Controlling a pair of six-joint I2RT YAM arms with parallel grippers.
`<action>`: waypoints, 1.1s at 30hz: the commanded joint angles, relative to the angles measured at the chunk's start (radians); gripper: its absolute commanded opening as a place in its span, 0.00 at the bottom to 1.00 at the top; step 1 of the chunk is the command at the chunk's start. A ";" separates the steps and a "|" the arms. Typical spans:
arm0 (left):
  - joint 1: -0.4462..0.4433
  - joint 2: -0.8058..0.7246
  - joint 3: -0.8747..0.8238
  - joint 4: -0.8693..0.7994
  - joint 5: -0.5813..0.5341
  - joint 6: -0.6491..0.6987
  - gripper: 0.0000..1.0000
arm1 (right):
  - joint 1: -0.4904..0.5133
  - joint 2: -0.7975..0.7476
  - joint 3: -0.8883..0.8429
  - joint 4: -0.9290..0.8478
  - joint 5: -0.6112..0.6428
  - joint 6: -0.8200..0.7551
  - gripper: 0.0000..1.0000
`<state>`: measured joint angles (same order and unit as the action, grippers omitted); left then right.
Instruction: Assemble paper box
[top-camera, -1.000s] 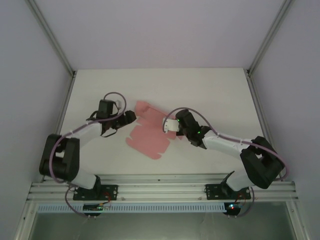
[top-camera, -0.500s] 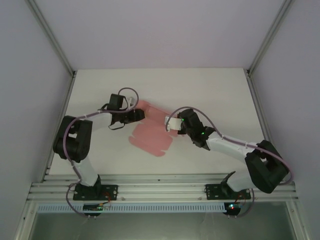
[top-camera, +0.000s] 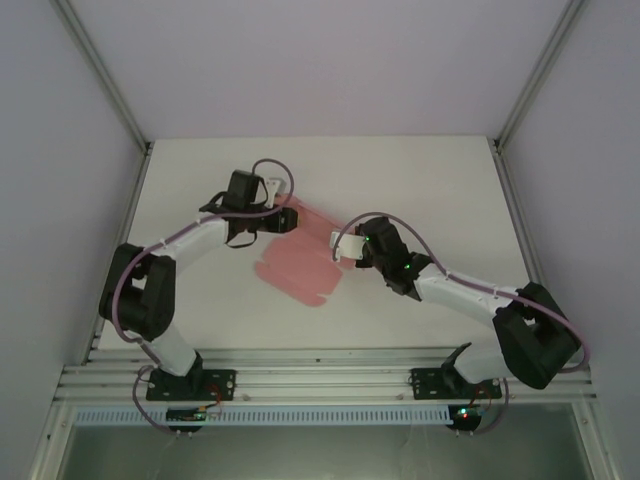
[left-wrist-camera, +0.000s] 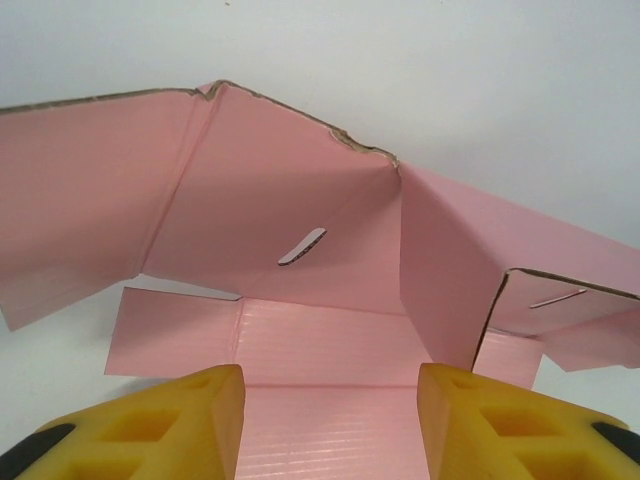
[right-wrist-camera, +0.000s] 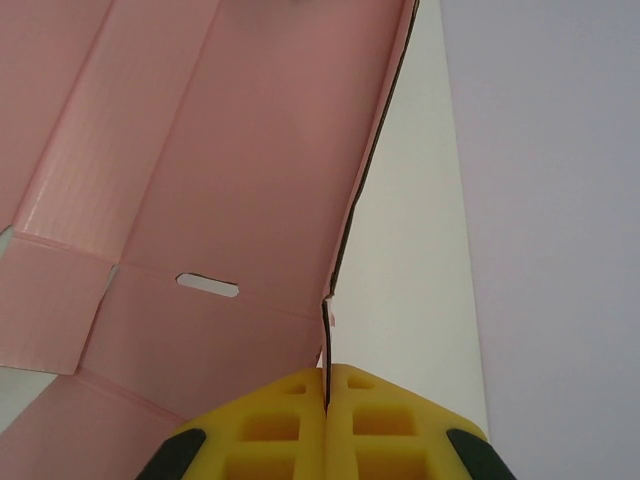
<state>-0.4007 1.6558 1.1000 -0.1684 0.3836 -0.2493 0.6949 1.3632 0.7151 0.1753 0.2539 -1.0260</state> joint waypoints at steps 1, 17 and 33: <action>-0.007 -0.041 0.026 -0.048 0.040 0.039 0.48 | -0.008 -0.003 0.008 -0.004 -0.008 0.020 0.00; 0.017 -0.101 -0.040 -0.020 0.035 0.105 0.54 | -0.010 -0.010 0.011 -0.003 -0.009 0.026 0.00; -0.077 0.029 0.078 0.005 -0.106 0.211 0.00 | -0.012 -0.010 0.074 -0.119 -0.059 0.078 0.44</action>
<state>-0.4713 1.7325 1.2015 -0.2043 0.3016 -0.0673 0.6865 1.3632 0.7383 0.1116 0.2333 -0.9791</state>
